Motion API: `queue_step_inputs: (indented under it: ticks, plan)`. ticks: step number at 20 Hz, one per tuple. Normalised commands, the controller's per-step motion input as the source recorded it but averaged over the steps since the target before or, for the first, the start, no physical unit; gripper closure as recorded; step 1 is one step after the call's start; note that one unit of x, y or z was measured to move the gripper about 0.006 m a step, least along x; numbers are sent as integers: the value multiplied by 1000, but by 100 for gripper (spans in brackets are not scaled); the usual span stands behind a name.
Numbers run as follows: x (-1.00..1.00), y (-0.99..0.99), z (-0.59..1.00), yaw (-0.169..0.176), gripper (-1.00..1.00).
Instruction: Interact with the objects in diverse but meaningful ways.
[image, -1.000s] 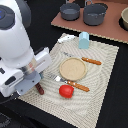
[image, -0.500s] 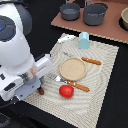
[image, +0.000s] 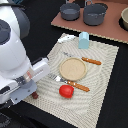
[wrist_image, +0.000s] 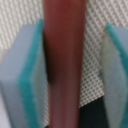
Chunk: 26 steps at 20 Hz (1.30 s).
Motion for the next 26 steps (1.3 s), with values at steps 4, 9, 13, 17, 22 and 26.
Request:
queue_step_inputs:
  ticks: [4,9,13,17,22,26]
  plan:
    - [200,-66,-24,-2,100]
    - [647,514,873,-9,100]
    - [671,578,926,0,100]
    - [743,489,771,0,100]
    - [803,495,557,0,100]
    - [851,406,65,0,100]
